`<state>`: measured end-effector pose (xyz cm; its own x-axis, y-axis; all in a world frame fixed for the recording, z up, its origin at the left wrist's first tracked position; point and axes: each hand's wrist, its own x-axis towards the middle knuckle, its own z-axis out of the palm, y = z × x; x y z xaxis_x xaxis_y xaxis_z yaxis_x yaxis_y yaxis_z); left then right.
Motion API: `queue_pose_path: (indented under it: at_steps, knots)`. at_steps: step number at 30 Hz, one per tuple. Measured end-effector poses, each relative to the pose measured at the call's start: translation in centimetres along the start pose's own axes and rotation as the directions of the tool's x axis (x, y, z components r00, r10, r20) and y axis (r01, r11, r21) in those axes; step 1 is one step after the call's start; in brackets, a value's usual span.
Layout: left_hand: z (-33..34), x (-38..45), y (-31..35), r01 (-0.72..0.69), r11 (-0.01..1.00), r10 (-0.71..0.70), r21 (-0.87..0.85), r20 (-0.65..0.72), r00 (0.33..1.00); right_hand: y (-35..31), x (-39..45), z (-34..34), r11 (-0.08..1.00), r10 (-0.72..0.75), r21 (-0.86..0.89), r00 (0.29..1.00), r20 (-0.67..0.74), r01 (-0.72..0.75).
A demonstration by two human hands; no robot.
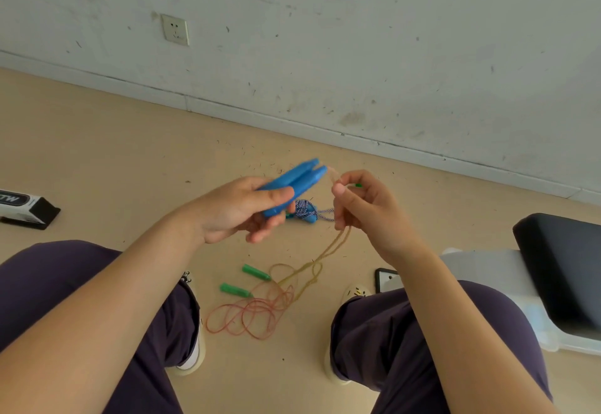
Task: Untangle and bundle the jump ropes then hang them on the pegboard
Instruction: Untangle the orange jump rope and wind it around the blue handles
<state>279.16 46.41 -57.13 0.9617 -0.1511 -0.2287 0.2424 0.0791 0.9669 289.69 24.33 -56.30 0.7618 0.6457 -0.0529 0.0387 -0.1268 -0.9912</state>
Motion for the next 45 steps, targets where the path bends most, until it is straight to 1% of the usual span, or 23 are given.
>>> queue_pose_path:
  at_steps: [2, 4, 5, 6, 7, 9, 11, 13, 15, 18, 21, 25, 28, 30, 32, 34, 37, 38, 39, 42, 43, 44, 45]
  knots:
    - [-0.1, 0.4, 0.0, -0.117, 0.989, 0.097, -0.095, -0.191, 0.977, 0.4, 0.2, 0.0, 0.997, 0.006, -0.078, 0.998, -0.066, -0.011]
    - [-0.3, 0.8, 0.0, -0.207, 0.974, 0.153, -0.095, -0.398, 0.904, 0.7, 0.4, 0.0, 0.982, 0.009, -0.184, 0.991, -0.133, -0.034]
    - [-0.4, 1.0, -0.1, -0.206, 0.978, 0.163, -0.039, -0.473, 0.866, 0.7, 0.4, 0.1, 0.97, 0.009, -0.237, 0.989, -0.149, -0.045]
    - [-0.5, 1.2, -0.2, -0.169, 0.985, 0.164, 0.038, -0.516, 0.841, 0.7, 0.3, 0.2, 0.959, 0.005, -0.281, 0.988, -0.151, -0.048]
    - [-0.6, 1.3, -0.4, -0.105, 0.988, 0.15, 0.113, -0.524, 0.838, 0.7, 0.3, 0.3, 0.948, -0.002, -0.315, 0.99, -0.141, -0.043]
    - [-0.6, 1.2, -0.6, 0.068, 0.962, 0.059, 0.263, -0.444, 0.894, 0.5, 0.1, 0.7, 0.932, -0.015, -0.361, 0.996, -0.085, -0.016]
    - [-0.4, 1.0, -0.8, 0.205, 0.879, -0.086, 0.431, -0.28, 0.956, 0.1, -0.2, 1.3, 0.929, -0.026, -0.369, 1.0, -0.001, 0.024]
    - [0.1, 0.7, -1.0, 0.256, 0.79, -0.234, 0.558, -0.112, 0.966, -0.2, -0.5, 1.8, 0.933, -0.048, -0.354, 0.997, 0.061, 0.067]
    - [0.7, 0.5, -0.9, 0.257, 0.781, -0.313, 0.569, 0.001, 0.95, -0.4, -0.5, 2.1, 0.933, -0.058, -0.349, 0.993, 0.102, 0.09]
    - [1.6, 0.3, -0.6, 0.222, 0.833, -0.301, 0.507, 0.078, 0.951, -0.5, -0.6, 2.5, 0.93, -0.046, -0.356, 0.989, 0.138, 0.093]
    - [2.2, 0.3, -0.5, 0.193, 0.873, -0.255, 0.448, 0.082, 0.963, -0.6, -0.7, 2.7, 0.938, -0.059, -0.332, 0.989, 0.134, 0.101]
    - [2.0, 0.3, -0.2, 0.132, 0.92, -0.182, 0.369, 0.105, 0.978, -0.7, -0.7, 2.3, 0.95, -0.076, -0.296, 0.993, 0.089, 0.099]
    - [1.4, 0.2, 0.1, 0.061, 0.949, -0.091, 0.311, 0.082, 0.992, -0.9, -0.7, 2.1, 0.968, -0.051, -0.239, 0.995, 0.088, 0.071]
    - [0.9, 0.3, 0.2, 0.006, 0.975, -0.007, 0.224, 0.005, 1.0, -1.0, -0.6, 2.0, 0.989, 0.012, -0.151, 0.997, 0.071, -0.002]
    - [0.7, 0.6, 0.0, -0.039, 0.988, 0.056, 0.148, -0.114, 0.992, -0.9, -0.5, 1.7, 0.992, 0.048, -0.116, 0.998, 0.043, -0.043]
    - [0.8, 1.0, -0.3, -0.065, 0.991, 0.089, 0.118, -0.214, 0.973, -0.6, -0.2, 1.3, 0.983, 0.063, -0.175, 0.997, 0.044, -0.055]
    - [0.7, 1.5, -0.8, -0.112, 0.992, 0.127, 0.064, -0.343, 0.931, 0.0, 0.2, 0.7, 0.935, 0.102, -0.348, 0.992, 0.068, -0.072]
    - [0.4, 1.6, -0.8, -0.138, 0.99, 0.14, 0.034, -0.408, 0.902, 0.2, 0.3, 0.4, 0.917, 0.11, -0.392, 0.991, 0.073, -0.073]
    - [0.0, 1.6, -0.8, -0.167, 0.986, 0.148, 0.006, -0.491, 0.858, 0.5, 0.3, 0.2, 0.9, 0.117, -0.429, 0.991, 0.065, -0.078]
    - [-1.6, 1.7, -0.9, -0.229, 0.973, 0.125, -0.037, -0.749, 0.651, 0.7, 0.3, -0.7, 0.843, 0.139, -0.526, 0.99, 0.008, -0.114]
    - [-1.9, 1.7, -1.0, -0.226, 0.973, 0.112, -0.036, -0.785, 0.609, 0.7, 0.3, -0.8, 0.831, 0.15, -0.542, 0.989, 0.0, -0.126]
    - [-2.0, 1.7, -1.1, -0.201, 0.979, 0.106, -0.023, -0.786, 0.609, 0.6, 0.3, -1.0, 0.825, 0.16, -0.549, 0.987, 0.001, -0.133]
    - [-1.8, 1.8, -1.2, -0.164, 0.987, 0.111, 0.003, -0.751, 0.651, 0.7, 0.2, -1.0, 0.825, 0.165, -0.549, 0.986, 0.006, -0.134]
